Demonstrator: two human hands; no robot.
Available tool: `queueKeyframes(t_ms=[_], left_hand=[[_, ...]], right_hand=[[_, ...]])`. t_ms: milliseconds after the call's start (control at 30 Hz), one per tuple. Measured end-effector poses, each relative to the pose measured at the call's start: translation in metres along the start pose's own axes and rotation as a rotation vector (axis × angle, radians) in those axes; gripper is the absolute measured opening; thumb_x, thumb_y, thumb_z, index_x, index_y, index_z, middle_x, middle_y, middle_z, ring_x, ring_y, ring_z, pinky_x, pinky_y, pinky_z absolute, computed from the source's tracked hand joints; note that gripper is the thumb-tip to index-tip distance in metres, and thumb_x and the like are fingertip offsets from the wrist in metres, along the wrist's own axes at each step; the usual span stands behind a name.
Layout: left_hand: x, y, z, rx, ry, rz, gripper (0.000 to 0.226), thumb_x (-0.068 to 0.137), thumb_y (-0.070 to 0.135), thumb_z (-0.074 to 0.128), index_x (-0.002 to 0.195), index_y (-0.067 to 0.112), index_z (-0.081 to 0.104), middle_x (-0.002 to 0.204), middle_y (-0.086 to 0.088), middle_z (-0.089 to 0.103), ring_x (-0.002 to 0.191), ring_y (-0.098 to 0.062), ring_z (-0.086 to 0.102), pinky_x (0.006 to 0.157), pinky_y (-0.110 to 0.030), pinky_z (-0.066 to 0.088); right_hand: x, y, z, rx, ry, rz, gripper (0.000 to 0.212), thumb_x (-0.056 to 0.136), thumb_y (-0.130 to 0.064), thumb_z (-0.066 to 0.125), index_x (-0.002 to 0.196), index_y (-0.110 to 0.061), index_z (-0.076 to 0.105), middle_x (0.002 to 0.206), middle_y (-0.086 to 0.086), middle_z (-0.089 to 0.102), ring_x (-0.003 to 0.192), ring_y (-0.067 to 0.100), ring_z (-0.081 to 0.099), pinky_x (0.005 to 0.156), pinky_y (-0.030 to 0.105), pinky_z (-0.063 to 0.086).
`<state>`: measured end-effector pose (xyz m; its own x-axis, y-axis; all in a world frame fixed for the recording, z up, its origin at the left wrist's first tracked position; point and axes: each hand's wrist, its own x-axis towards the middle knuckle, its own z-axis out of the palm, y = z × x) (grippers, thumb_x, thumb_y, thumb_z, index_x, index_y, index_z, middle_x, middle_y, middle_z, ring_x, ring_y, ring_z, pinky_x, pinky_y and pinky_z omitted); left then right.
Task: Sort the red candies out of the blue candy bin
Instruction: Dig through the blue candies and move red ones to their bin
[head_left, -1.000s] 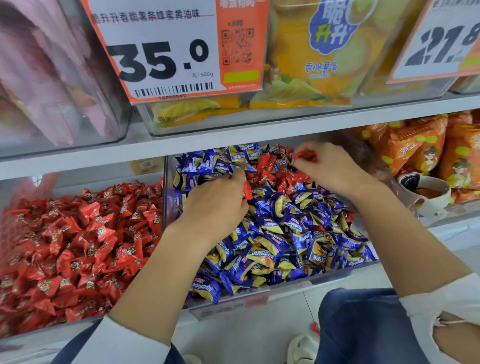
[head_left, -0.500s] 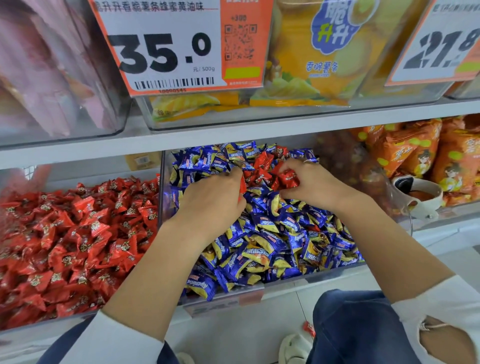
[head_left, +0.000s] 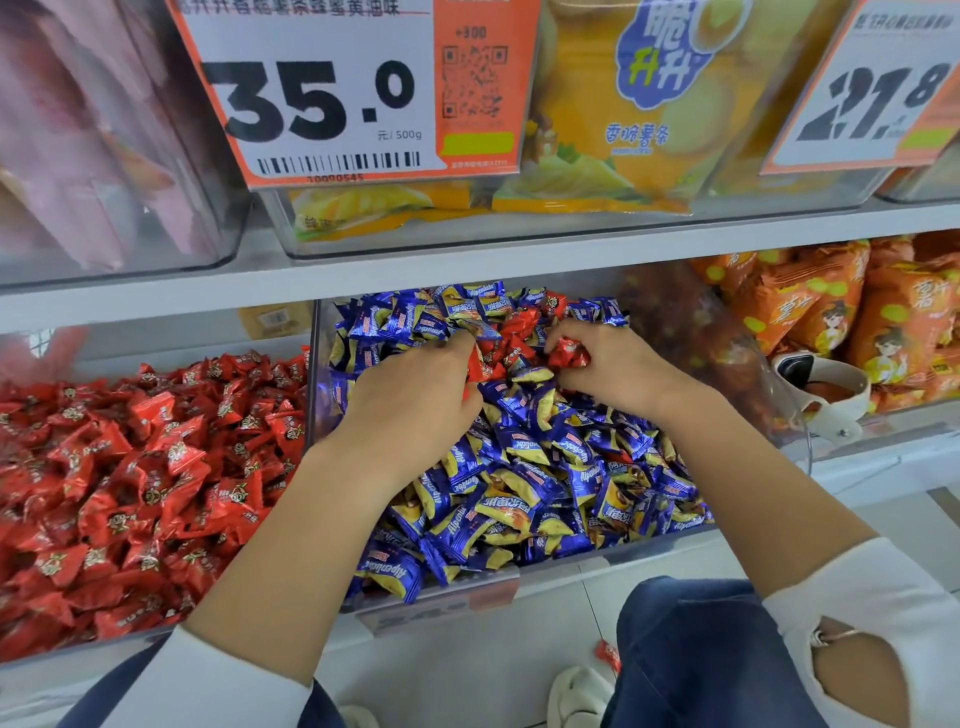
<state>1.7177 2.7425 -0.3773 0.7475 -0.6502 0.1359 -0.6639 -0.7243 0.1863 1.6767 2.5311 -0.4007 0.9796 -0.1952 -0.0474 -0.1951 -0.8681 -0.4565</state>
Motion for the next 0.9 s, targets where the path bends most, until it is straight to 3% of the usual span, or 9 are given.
queueKeyframes(t_ms=[100, 167, 300, 433, 533, 633, 733, 833, 900], left_hand=[[0.000, 0.001, -0.003, -0.070, 0.049, 0.024, 0.027, 0.096, 0.032, 0.043, 0.121, 0.021, 0.043, 0.073, 0.007, 0.045, 0.068, -0.020, 0.049, 0.053, -0.031, 0.036], [-0.001, 0.003, -0.008, -0.183, 0.096, 0.039, 0.023, 0.096, 0.031, 0.045, 0.118, 0.023, 0.047, 0.066, 0.010, 0.042, 0.061, -0.014, 0.048, 0.053, -0.031, 0.038], [-0.017, 0.003, -0.028, -0.443, 0.148, 0.033, 0.020, 0.094, 0.035, 0.049, 0.114, 0.030, 0.053, 0.064, 0.014, 0.049, 0.055, -0.003, 0.047, 0.052, -0.019, 0.034], [-0.054, -0.019, -0.049, -0.623, 0.188, 0.021, 0.014, 0.091, 0.036, 0.055, 0.105, 0.039, 0.055, 0.073, 0.014, 0.059, 0.063, 0.001, 0.053, 0.058, -0.012, 0.037], [-0.082, -0.051, -0.057, -0.663, 0.229, -0.060, 0.014, 0.088, 0.040, 0.058, 0.102, 0.038, 0.058, 0.078, 0.010, 0.065, 0.068, -0.005, 0.057, 0.067, -0.023, 0.043], [-0.105, -0.090, -0.059, -0.680, 0.253, -0.178, 0.012, 0.087, 0.036, 0.063, 0.098, 0.032, 0.061, 0.077, 0.012, 0.065, 0.069, -0.003, 0.057, 0.072, -0.017, 0.045], [-0.120, -0.131, -0.062, -0.680, 0.283, -0.312, 0.038, 0.078, 0.049, 0.056, 0.095, 0.017, 0.064, 0.082, -0.007, 0.068, 0.079, -0.024, 0.062, 0.081, -0.038, 0.047], [-0.130, -0.164, -0.061, -0.743, 0.306, -0.438, 0.008, 0.084, 0.029, 0.066, 0.084, 0.022, 0.063, 0.070, 0.005, 0.062, 0.070, -0.015, 0.056, 0.073, -0.030, 0.044], [-0.135, -0.174, -0.062, -0.830, 0.300, -0.462, 0.010, 0.086, 0.014, 0.066, 0.094, 0.021, 0.066, 0.075, 0.015, 0.066, 0.075, -0.004, 0.061, 0.074, -0.016, 0.046]], right_hand=[[-0.004, 0.011, -0.010, 0.281, 0.031, 0.050, 0.019, 0.088, -0.015, 0.062, 0.107, -0.019, 0.061, 0.089, 0.002, 0.062, 0.062, 0.007, 0.056, 0.060, 0.017, 0.047], [-0.010, 0.013, -0.019, 0.522, 0.052, 0.090, 0.016, 0.091, -0.011, 0.059, 0.106, -0.017, 0.062, 0.093, 0.004, 0.062, 0.068, 0.012, 0.058, 0.064, 0.022, 0.053], [-0.032, -0.004, -0.036, 0.972, -0.009, 0.148, 0.019, 0.092, -0.010, 0.056, 0.105, -0.021, 0.064, 0.091, 0.004, 0.065, 0.069, 0.015, 0.056, 0.055, 0.018, 0.046], [-0.057, -0.044, -0.042, 1.135, -0.084, 0.085, 0.020, 0.091, -0.013, 0.054, 0.104, -0.024, 0.065, 0.093, 0.005, 0.066, 0.063, 0.010, 0.056, 0.056, 0.018, 0.046], [-0.074, -0.086, -0.034, 1.138, -0.100, 0.017, 0.020, 0.091, -0.012, 0.054, 0.107, -0.020, 0.063, 0.088, -0.003, 0.068, 0.062, 0.006, 0.061, 0.056, 0.016, 0.049], [-0.081, -0.130, -0.016, 1.085, -0.149, -0.059, 0.019, 0.089, -0.013, 0.056, 0.103, -0.024, 0.064, 0.088, -0.009, 0.068, 0.070, 0.005, 0.063, 0.057, 0.015, 0.049], [-0.074, -0.179, 0.005, 0.957, -0.163, -0.214, 0.019, 0.089, -0.012, 0.059, 0.101, -0.025, 0.063, 0.090, -0.001, 0.064, 0.073, 0.007, 0.059, 0.064, 0.016, 0.048], [-0.059, -0.226, 0.033, 0.731, -0.123, -0.376, 0.018, 0.089, -0.014, 0.062, 0.104, -0.023, 0.062, 0.086, -0.002, 0.061, 0.071, 0.009, 0.053, 0.068, 0.014, 0.041], [-0.045, -0.248, 0.054, 0.585, -0.141, -0.419, 0.021, 0.089, -0.019, 0.064, 0.108, -0.027, 0.061, 0.098, -0.002, 0.064, 0.079, 0.013, 0.056, 0.073, 0.009, 0.039]])
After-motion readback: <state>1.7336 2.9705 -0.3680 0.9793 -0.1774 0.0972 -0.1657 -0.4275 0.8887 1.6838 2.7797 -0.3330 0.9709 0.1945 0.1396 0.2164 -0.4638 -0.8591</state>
